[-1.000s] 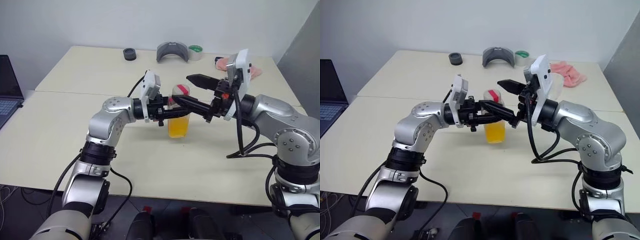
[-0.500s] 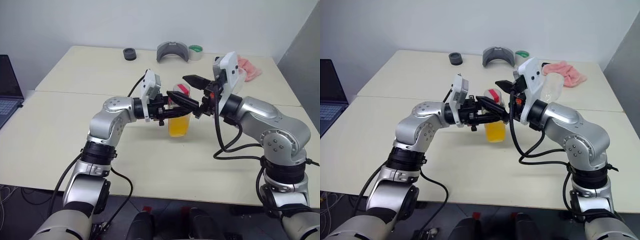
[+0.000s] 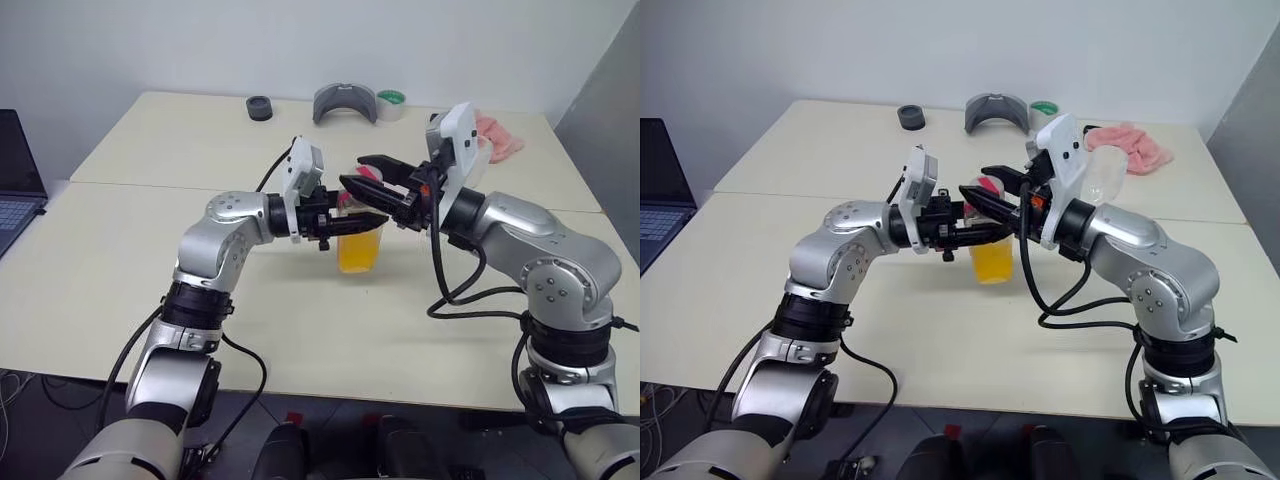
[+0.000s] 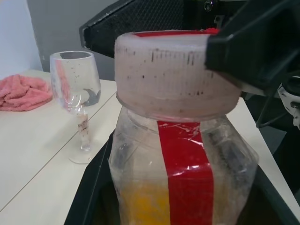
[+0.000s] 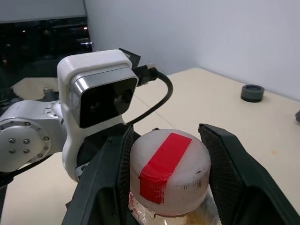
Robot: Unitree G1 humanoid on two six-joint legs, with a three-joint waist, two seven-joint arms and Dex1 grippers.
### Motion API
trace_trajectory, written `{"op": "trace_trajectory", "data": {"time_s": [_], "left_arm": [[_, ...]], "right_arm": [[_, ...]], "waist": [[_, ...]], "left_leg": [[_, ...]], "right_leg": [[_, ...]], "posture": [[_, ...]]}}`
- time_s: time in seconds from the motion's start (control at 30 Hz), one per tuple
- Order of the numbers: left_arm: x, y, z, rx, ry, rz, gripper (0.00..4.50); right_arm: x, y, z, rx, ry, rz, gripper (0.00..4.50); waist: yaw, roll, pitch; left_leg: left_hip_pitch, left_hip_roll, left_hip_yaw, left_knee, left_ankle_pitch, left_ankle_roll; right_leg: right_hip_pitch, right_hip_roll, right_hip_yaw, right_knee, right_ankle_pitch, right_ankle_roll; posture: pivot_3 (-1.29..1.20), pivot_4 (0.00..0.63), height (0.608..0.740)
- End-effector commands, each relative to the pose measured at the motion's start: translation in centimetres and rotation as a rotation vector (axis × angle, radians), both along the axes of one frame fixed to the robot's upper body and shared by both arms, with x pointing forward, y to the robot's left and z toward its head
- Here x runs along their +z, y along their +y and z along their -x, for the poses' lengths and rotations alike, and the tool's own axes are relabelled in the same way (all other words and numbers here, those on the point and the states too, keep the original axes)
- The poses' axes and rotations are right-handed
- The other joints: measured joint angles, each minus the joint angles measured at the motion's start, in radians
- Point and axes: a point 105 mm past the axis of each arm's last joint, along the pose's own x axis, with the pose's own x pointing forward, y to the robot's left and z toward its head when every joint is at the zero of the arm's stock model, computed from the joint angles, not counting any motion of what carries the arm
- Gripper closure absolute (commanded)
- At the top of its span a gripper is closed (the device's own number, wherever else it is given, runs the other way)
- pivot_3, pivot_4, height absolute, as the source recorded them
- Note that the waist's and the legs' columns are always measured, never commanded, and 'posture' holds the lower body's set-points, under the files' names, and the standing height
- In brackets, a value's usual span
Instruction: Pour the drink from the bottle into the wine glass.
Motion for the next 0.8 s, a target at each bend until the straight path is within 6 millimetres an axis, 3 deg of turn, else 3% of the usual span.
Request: {"op": "trace_trajectory", "data": {"time_s": [0.03, 0.33, 0.5, 0.7, 0.8], "left_arm": [[1.8, -0.2, 1.8, -0.058, -0.051, 0.032, 2.71], [3.4, 0.4, 4.2, -0.069, -0.063, 0.041, 2.71], [3.8, 0.5, 5.5, -0.06, -0.058, 0.045, 2.71], [3.7, 1.0, 5.9, -0.038, -0.044, 0.034, 2.71], [3.5, 1.1, 6.0, -0.035, -0.039, 0.028, 2.71]], "right_arm": [[2.2, 0.6, 2.1, 0.196, -0.082, -0.007, 2.62], [3.2, 2.2, 3.2, 0.642, -0.093, 0.066, 2.62], [3.3, 3.4, 2.7, 0.754, -0.123, 0.073, 2.62], [3.1, 3.3, 2.3, 0.787, -0.116, 0.087, 2.62], [2.5, 2.1, 1.9, 0.759, -0.095, 0.104, 1.66]], "waist": [[0.0, 0.0, 0.0], [-0.004, 0.001, 0.001], [-0.002, 0.001, 0.001], [0.001, 0.001, 0.001], [0.001, 0.001, 0.001]], "left_leg": [[0.0, 0.0, 0.0, 0.0, 0.0, 0.0], [0.001, 0.0, 0.0, 0.0, 0.0, 0.0], [0.001, 0.001, 0.0, 0.0, 0.0, 0.0], [0.001, 0.0, 0.0, 0.0, 0.0, 0.0], [0.001, 0.0, 0.0, 0.0, 0.0, 0.0]], "right_leg": [[0.0, 0.0, 0.0, 0.0, 0.0, 0.0], [0.0, 0.0, 0.0, 0.0, 0.0, 0.0], [0.0, 0.0, -0.001, 0.0, 0.0, 0.0], [0.0, -0.001, -0.001, 0.0, 0.0, 0.0], [0.0, -0.002, -0.001, 0.0, 0.0, 0.0]], "posture": [[0.0, 0.15, 0.74], [0.0, 0.15, 0.74], [0.0, 0.15, 0.74], [0.0, 0.15, 0.74], [0.0, 0.15, 0.74]]}}
